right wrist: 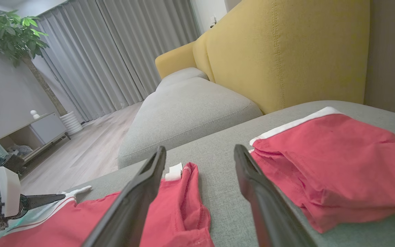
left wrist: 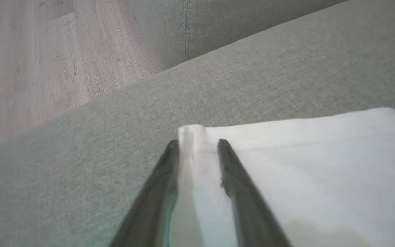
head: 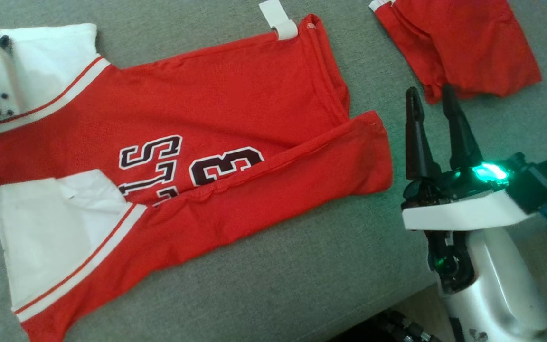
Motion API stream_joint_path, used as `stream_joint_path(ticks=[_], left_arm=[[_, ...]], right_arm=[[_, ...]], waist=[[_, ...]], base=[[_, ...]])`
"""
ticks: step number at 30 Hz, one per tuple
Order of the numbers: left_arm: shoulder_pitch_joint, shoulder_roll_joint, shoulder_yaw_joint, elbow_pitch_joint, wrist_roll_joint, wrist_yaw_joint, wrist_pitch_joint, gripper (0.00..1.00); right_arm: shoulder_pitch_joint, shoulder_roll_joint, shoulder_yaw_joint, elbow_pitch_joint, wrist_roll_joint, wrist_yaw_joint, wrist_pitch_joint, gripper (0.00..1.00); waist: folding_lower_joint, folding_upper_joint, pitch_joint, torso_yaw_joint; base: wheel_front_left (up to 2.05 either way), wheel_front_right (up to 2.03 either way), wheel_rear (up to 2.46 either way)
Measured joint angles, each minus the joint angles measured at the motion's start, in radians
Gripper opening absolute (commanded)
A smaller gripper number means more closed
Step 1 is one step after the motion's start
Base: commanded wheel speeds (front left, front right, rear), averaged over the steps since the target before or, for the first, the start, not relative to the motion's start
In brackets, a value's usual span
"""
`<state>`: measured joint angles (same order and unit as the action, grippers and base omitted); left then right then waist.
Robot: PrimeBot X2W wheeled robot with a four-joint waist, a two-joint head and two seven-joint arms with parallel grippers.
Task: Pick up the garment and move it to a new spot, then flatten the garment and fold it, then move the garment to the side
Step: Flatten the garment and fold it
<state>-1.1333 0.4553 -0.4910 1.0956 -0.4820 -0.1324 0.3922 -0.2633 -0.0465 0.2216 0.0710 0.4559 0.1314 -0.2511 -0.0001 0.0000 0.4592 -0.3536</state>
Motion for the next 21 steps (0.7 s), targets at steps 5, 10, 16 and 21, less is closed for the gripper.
stream_joint_path(ticks=[5, 10, 16, 21], left_arm=[[0.001, -0.018, -0.027, -0.012, -0.040, 0.000, -0.032, 0.00], [0.011, -0.043, -0.073, -0.071, -0.057, 0.000, -0.148, 0.00], [0.024, -0.093, -0.139, -0.173, -0.057, 0.000, -0.295, 0.00], [0.078, -0.102, -0.186, -0.260, -0.062, 0.000, -0.353, 0.00]], right_arm=[[0.001, 0.000, -0.018, 0.001, -0.022, 0.000, 0.000, 1.00], [0.000, 0.000, -0.048, 0.017, -0.078, 0.000, 0.000, 1.00], [-0.014, -0.001, -0.169, 0.070, -0.197, 0.000, 0.101, 1.00], [-0.092, -0.001, -0.231, 0.091, -0.270, 0.000, 0.231, 1.00]], waist=[[0.0001, 0.0000, -0.007, 0.030], [0.0001, 0.0000, -0.037, 0.076], [0.0000, 0.0000, -0.083, 0.161], [0.0000, 0.0000, -0.110, 0.229]], base=[[0.00, 0.00, 0.00], [0.00, 0.00, 0.00], [0.00, 0.00, 0.00], [0.00, 0.00, 0.00]])
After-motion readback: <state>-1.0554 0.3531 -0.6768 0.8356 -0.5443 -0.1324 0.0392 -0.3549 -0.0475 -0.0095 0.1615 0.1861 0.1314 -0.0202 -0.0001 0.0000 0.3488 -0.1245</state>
